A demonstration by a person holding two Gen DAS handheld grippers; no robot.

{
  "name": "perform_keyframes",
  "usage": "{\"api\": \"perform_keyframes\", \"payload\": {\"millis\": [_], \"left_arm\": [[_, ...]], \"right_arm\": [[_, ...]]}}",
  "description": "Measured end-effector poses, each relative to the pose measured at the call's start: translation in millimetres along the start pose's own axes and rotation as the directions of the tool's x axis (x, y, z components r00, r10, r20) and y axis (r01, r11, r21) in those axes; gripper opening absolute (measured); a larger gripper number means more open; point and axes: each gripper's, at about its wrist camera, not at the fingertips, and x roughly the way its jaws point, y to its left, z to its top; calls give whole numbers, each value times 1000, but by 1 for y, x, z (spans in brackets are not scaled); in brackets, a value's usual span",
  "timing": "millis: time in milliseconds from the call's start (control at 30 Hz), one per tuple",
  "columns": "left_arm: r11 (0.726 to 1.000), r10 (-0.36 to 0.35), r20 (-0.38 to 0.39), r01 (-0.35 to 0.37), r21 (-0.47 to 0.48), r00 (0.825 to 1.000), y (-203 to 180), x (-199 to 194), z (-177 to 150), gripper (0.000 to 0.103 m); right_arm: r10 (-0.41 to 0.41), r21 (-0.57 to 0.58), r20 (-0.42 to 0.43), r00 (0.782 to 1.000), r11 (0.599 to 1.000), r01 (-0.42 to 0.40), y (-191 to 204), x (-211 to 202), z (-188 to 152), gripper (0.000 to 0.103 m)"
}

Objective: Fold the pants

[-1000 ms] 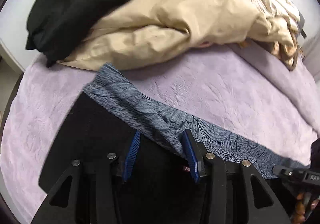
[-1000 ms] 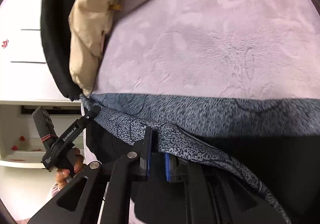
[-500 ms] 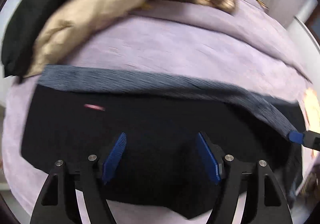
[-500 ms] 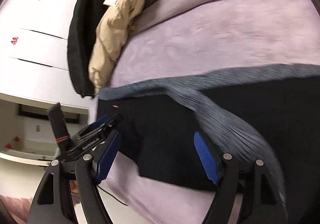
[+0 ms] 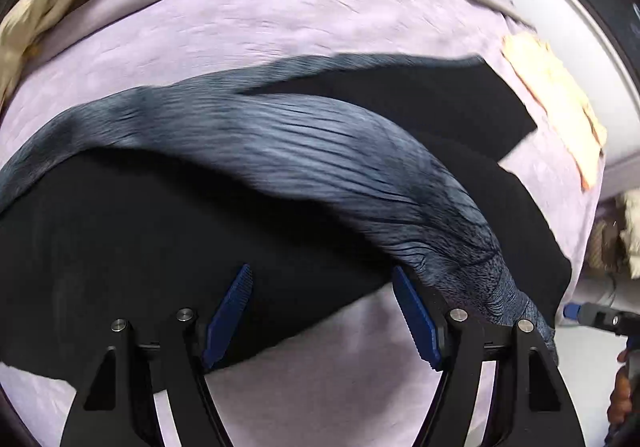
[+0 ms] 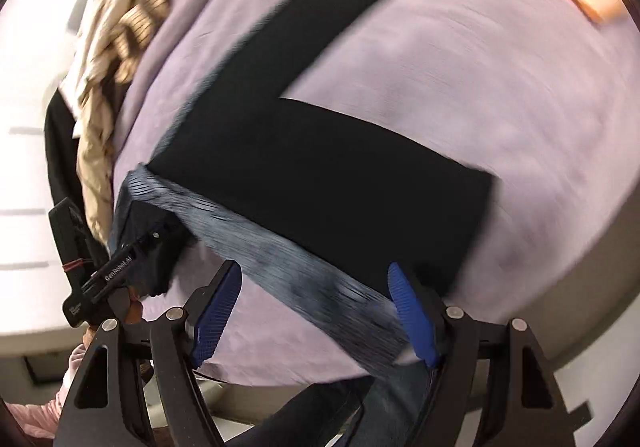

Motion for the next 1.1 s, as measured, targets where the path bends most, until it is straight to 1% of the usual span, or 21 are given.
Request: {"api": "perform_keyframes", "payload": {"millis": [67, 100, 133, 167, 233, 300, 333, 367, 467, 567, 633, 700, 767, 833, 867, 900, 933, 967, 1000, 1033, 1100], "left_arm": [[1000, 16, -9, -16, 17, 1000, -11, 4, 1, 74], [1000, 23, -9, -23, 20, 1000, -13, 6, 2, 74], [999, 31, -11, -31, 24, 999, -16, 8, 5, 74], [999, 34, -14, -34, 25, 999, -17, 9, 7, 74], [999, 37, -19, -37, 18, 999, -15, 9, 7, 74], [999, 41, -21, -41, 10, 999, -17, 10, 8, 74], [999, 43, -23, -43, 8, 999, -18, 10, 9, 74], [999, 45, -26, -45, 7, 999, -19, 11, 10, 74], [999, 34, -30, -35, -6, 999, -16, 11, 15, 74], [999, 20, -12, -20, -25, 1000, -18, 6, 30, 74], [999, 16, 14, -15, -35, 1000, -21, 4, 48, 74], [999, 26, 48, -24, -46, 999, -23, 3, 69, 74], [997, 43, 87, -37, -70, 995, -20, 5, 98, 74], [993, 69, 115, -57, -102, 991, -15, 10, 121, 74], [990, 85, 123, -70, -120, 989, -11, 13, 132, 74], [986, 103, 131, -84, -143, 986, -7, 15, 142, 74], [980, 120, 144, -95, -173, 982, 0, 14, 152, 74], [977, 128, 151, -98, -189, 980, 3, 13, 156, 74], [973, 137, 160, -103, -205, 978, 7, 9, 160, 74], [970, 150, 167, -113, -214, 974, 11, 6, 161, 74], [966, 181, 160, -144, -217, 970, 19, -1, 154, 74]], "right_arm": [[36, 74, -5, 999, 997, -36, -26, 1, -10, 70], [69, 114, -15, 997, 991, -67, -36, 4, -15, 67], [115, 151, -28, 993, 982, -110, -44, 8, -20, 61], [165, 183, -43, 985, 971, -154, -49, 15, -25, 58], [248, 235, -68, 966, 945, -226, -55, 27, -34, 55], [307, 278, -57, 950, 919, -280, -56, 35, -37, 41], [310, 290, -34, 950, 913, -287, -58, 36, -38, 23], [311, 288, -4, 950, 910, -297, -58, 33, -38, 10], [325, 217, 84, 942, 917, -336, -43, 9, -23, 10], [351, 136, 139, 926, 920, -369, -22, -19, 14, 10], [369, 68, 158, 916, 921, -383, -4, -31, 51, 10], [375, -2, 172, 911, 925, -381, 16, -41, 94, 10], [376, -58, 174, 910, 926, -372, 37, -44, 143, 10], [357, -93, 171, 918, 934, -346, 49, -41, 189, 10], [353, -103, 150, 923, 935, -341, 55, -34, 212, 15], [327, -116, 132, 936, 943, -313, 64, -26, 233, 16], [289, -136, 118, 950, 952, -273, 69, -21, 245, 29], [239, -171, 107, 965, 961, -219, 76, -16, 254, 53], [192, -215, 110, 975, 963, -165, 86, -14, 260, 61], [170, -247, 118, 978, 959, -137, 88, -14, 260, 66], [110, -278, 146, 983, 958, -66, 83, -19, 253, 66]]}}
